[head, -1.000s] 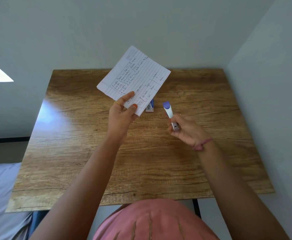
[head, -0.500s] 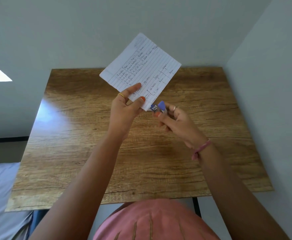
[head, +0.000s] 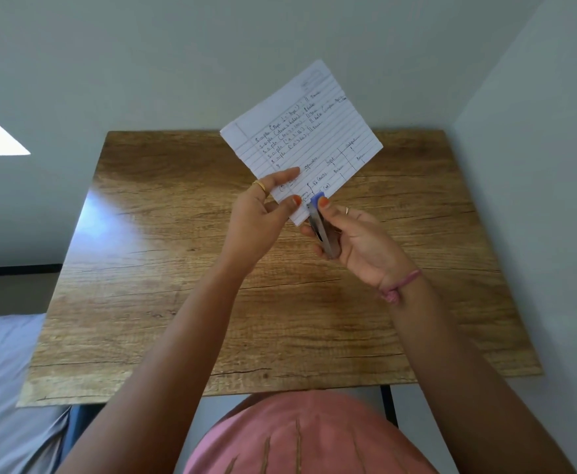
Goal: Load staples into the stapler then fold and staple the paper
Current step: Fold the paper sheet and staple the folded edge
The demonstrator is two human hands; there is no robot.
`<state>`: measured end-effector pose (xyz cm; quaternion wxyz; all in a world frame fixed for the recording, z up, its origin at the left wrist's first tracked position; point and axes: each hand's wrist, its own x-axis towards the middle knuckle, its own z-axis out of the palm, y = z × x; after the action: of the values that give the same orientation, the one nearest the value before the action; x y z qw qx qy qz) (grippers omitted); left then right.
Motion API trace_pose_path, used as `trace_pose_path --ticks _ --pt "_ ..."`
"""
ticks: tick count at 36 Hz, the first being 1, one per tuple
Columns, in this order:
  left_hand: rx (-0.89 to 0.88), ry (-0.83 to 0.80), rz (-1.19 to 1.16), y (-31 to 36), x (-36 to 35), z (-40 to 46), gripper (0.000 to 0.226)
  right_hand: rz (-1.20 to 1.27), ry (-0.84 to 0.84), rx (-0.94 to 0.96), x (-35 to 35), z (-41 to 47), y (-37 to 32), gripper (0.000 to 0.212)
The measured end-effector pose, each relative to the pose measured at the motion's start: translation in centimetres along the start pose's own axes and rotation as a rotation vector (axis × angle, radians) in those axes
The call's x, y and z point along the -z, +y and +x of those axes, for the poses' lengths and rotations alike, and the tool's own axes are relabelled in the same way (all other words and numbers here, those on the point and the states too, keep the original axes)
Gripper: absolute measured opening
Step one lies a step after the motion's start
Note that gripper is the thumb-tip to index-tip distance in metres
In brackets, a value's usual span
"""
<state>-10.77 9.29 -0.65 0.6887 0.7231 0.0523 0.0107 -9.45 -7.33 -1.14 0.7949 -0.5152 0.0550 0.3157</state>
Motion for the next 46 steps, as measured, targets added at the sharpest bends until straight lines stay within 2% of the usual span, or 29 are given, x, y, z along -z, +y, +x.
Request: trace_pose_path --ticks 11,20,23,26,29,32,37,39,46 --pt "-0.011 -0.027 -0.011 0.3 0.0 -0.2 0.037 -0.045 -0.006 -0.034 -0.3 0.1 0.0 0.035" --pt "0.022 -0.075 -0.139 0.3 0.5 -0.4 0.03 -0.056 -0.001 -0.052 -0.8 0.1 0.0 0.028" --pt "0.042 -0.111 -0.205 0.5 0.5 -0.6 0.045 -0.051 0.015 -0.052 -0.8 0.1 0.1 0.018" --pt "0.03 -0.121 -0.197 0.7 0.5 -0.6 0.061 -0.079 0.042 -0.056 -0.9 0.2 -0.1 0.025" --pt "0.029 -0.133 -0.21 0.9 0.7 -0.4 0.063 -0.088 0.05 -0.046 -1.1 0.2 -0.2 0.025" --pt "0.026 -0.142 -0.197 1.1 0.8 -0.2 0.059 -0.061 0.041 -0.005 -1.5 0.3 -0.2 0.014" --pt "0.026 -0.118 -0.135 1.3 1.0 0.4 0.049 -0.1 0.104 0.035 -2.1 0.8 0.1 0.017" --pt "0.037 -0.113 -0.13 1.2 0.9 0.4 0.047 -0.105 0.145 0.029 -2.2 1.0 0.3 0.025" --pt "0.111 -0.145 -0.201 0.7 1.1 0.3 0.055 -0.096 0.17 -0.016 -2.0 1.1 0.8 0.03"
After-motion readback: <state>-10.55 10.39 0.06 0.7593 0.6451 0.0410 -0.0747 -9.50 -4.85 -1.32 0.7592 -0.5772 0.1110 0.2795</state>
